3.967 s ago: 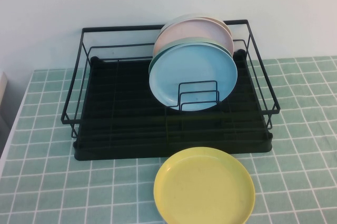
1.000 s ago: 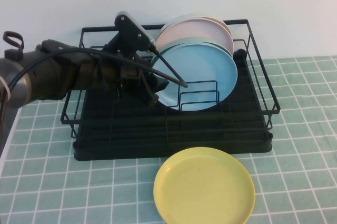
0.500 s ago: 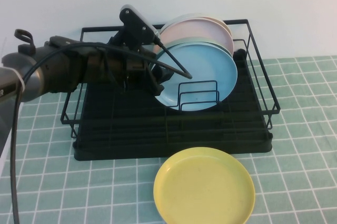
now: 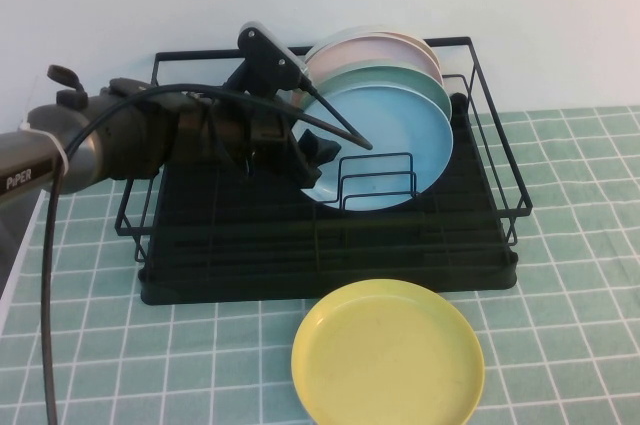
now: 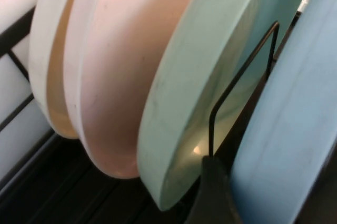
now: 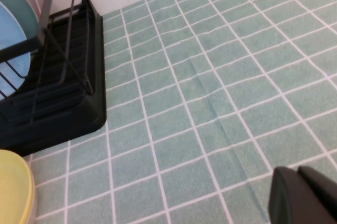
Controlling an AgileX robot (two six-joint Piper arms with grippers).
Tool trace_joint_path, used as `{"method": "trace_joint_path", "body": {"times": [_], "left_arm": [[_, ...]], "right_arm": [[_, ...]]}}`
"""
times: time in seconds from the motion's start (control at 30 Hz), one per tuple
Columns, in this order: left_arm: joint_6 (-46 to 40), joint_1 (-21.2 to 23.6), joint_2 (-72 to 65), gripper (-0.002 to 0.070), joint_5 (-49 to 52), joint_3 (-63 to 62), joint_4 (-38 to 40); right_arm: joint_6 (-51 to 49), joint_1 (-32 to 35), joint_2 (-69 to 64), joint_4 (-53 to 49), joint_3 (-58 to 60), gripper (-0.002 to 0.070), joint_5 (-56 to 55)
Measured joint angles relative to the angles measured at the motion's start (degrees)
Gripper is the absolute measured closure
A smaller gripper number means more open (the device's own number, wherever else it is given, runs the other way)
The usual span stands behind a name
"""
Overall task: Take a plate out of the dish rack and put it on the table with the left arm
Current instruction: Grasp the plate from the shelf
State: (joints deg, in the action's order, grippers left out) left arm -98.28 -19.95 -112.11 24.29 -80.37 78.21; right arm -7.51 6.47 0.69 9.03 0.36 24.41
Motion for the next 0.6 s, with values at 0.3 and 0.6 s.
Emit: {"method": "trace_joint_path", "body": {"times": [0.3, 0.6], "left_arm": [[-0.33, -0.13, -0.62, 0.0593, -4.98, 0.00, 1.23], [-1.06, -0.49, 4.41, 0.0604, -6.01, 0.00, 2.19]], "right_arm": [[0.00, 0.00, 0.00, 0.00, 0.00, 0.0678, 0.00], [0.00, 0.00, 0.00, 0.00, 0.00, 0.0678, 0.00]]}}
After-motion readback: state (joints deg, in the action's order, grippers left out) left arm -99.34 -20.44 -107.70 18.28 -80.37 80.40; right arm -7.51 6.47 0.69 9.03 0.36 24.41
